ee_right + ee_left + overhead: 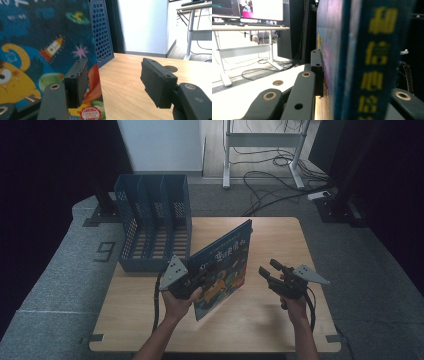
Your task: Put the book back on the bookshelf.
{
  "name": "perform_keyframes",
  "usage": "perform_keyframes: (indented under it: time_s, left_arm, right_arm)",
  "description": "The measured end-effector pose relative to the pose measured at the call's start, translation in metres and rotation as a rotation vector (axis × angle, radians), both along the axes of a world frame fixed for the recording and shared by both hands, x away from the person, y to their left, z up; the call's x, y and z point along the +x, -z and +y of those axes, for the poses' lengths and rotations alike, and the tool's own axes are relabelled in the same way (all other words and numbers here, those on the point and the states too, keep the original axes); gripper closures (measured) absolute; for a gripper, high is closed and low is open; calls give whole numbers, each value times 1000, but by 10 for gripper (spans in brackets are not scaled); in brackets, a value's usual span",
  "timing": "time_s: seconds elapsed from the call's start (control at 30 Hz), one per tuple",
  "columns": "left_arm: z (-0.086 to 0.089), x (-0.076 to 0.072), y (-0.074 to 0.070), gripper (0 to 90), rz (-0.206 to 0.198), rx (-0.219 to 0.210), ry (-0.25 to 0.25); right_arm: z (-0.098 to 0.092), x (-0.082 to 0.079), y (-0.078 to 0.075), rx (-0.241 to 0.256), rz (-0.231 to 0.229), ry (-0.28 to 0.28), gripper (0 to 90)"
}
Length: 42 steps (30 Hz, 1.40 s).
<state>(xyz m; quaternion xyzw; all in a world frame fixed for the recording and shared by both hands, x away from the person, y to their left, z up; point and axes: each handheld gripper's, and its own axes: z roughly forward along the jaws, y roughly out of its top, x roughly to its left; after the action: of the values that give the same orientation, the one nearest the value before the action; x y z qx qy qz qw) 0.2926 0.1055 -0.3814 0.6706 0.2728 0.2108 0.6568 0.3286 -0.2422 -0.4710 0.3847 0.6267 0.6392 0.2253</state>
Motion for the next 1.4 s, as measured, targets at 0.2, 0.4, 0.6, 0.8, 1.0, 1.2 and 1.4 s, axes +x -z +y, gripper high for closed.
perform_keyframes:
  time_s: [0.2,0.4,0.6,0.8,1.0,1.2,1.4]
  left_arm:
    - [8,-2,-4,826,-7,20,-5]
    - [15,-1,-10,826,-5,45,-39]
    - [19,-2,-18,826,-15,42,-76]
    - [22,-2,-24,826,-10,25,-91]
    - [27,-2,-25,825,3,13,-90]
    - [37,-3,-29,825,-4,4,-108]
    - [50,-3,-33,825,8,-24,-128]
  right_arm:
    - [-2,-3,1,-12,9,0,379]
    - [2,-4,3,-88,23,-26,366]
    - [2,-10,24,-158,75,-51,356]
    - [-5,-10,36,-173,118,-20,356]
    - [-6,-7,46,-177,167,10,362]
    - [0,-1,63,-252,271,35,368]
    - [4,4,73,-311,347,49,367]
